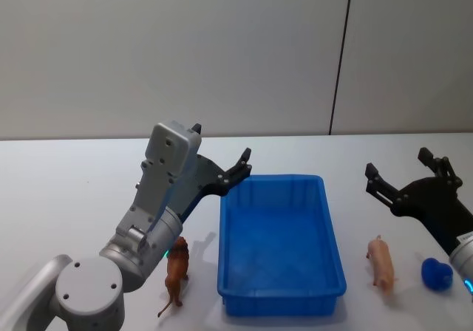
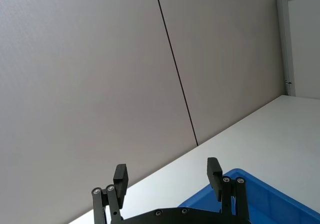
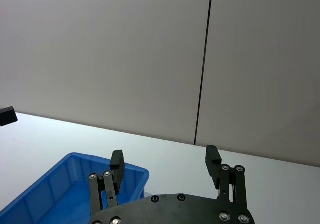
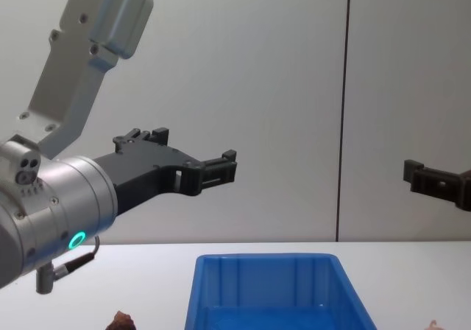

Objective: Pick up the two dolls from the table and place them into the box.

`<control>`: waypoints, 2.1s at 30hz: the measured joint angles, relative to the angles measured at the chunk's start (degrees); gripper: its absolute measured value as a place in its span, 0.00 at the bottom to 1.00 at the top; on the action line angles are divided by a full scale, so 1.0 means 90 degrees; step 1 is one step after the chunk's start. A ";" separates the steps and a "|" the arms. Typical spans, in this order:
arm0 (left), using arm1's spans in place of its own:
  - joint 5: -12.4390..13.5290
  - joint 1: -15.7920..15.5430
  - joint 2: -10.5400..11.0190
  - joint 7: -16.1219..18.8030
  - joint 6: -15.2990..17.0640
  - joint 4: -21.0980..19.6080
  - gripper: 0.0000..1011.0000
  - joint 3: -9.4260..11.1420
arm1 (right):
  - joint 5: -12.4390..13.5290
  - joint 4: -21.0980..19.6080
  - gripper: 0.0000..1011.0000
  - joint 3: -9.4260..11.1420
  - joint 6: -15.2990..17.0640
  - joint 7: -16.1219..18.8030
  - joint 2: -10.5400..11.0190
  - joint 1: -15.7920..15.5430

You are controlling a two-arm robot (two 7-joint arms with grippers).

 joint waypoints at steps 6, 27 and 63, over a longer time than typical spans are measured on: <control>0.0000 0.0000 0.0000 0.0000 0.0000 0.0000 0.99 0.0000 | 0.0000 0.0000 0.99 0.0000 0.0000 0.0000 0.0000 0.0000; 0.0000 0.0000 0.0000 0.0000 0.0000 0.0000 0.99 0.0000 | 0.0167 0.0004 0.99 0.0077 0.0021 0.0032 0.0069 -0.0039; 0.0000 0.0000 0.0000 0.0000 0.0000 0.0000 0.99 0.0000 | 0.1030 0.0738 0.99 0.0947 0.1002 0.1245 0.1389 -0.0526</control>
